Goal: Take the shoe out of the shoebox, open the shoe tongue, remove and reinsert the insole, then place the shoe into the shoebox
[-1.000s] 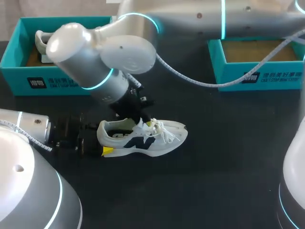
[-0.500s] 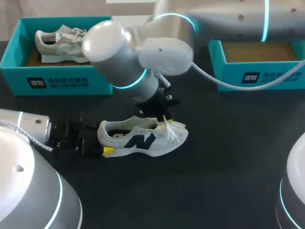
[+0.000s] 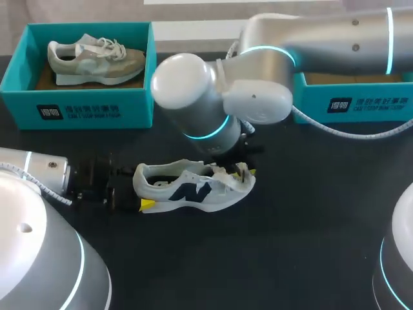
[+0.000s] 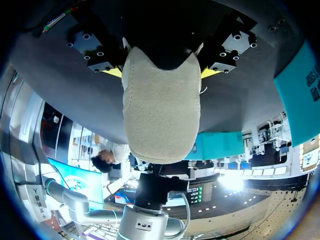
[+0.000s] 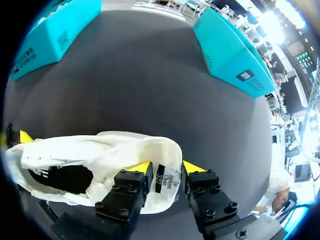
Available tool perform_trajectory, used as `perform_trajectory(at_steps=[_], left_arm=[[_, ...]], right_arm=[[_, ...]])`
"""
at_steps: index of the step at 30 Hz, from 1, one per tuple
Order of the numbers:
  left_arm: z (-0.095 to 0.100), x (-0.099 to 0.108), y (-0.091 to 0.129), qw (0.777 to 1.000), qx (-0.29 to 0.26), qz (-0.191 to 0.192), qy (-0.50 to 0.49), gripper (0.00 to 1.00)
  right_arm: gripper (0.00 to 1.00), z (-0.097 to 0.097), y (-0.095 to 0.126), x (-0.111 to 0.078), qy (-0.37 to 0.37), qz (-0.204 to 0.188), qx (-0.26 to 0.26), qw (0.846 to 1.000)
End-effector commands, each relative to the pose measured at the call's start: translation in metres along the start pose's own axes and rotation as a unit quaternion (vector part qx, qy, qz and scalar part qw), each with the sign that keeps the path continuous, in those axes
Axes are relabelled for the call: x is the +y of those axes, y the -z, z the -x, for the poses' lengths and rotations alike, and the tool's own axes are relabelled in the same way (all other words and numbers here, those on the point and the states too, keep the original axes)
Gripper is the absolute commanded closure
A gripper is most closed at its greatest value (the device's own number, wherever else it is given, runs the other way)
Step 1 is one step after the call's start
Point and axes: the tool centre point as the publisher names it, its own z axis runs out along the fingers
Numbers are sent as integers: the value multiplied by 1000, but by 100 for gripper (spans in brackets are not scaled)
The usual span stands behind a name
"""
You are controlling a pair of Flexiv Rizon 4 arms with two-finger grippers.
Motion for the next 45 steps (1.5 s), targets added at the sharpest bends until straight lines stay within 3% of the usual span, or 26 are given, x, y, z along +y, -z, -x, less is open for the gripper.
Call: perform_trajectory(at_steps=[1, 6, 13, 18, 25, 33, 39, 40, 41, 42, 43, 45], left_arm=[[-2, 6, -4, 1000, -1, -1, 0, 100], [-2, 6, -4, 1000, -1, -1, 0, 100], [-2, 6, -4, 1000, -1, -1, 0, 100], [-2, 6, -4, 1000, -1, -1, 0, 100], [-2, 6, -4, 1000, -1, -1, 0, 100], [-2, 6, -4, 1000, -1, -1, 0, 100], [-2, 6, -4, 1000, -1, -1, 0, 100], [-2, 6, -4, 1000, -1, -1, 0, 100], [-2, 6, -4, 1000, -1, -1, 0, 100], [-2, 6, -4, 1000, -1, -1, 0, 100], [-2, 6, -4, 1000, -1, -1, 0, 100], [-2, 6, -4, 1000, -1, -1, 0, 100]], right_arm=[[0, 12, 3, -2, -3, 2, -13, 1000], [0, 18, 16, 0, -10, 7, -10, 1000], [0, 22, 51, 3, -20, 37, 14, 999], [0, 24, 88, 8, -19, 63, 23, 998], [0, 18, 138, 20, 27, 89, 95, 991], [0, -16, 172, 37, 156, 126, 203, 959], [2, -55, 197, 45, 323, 148, 276, 893], [42, -61, 201, 46, 341, 148, 288, 883], [69, -66, 204, 46, 363, 147, 299, 870], [85, -72, 206, 46, 382, 143, 304, 861], [100, -76, 208, 46, 398, 139, 307, 853], [100, -86, 212, 44, 431, 138, 328, 829]])
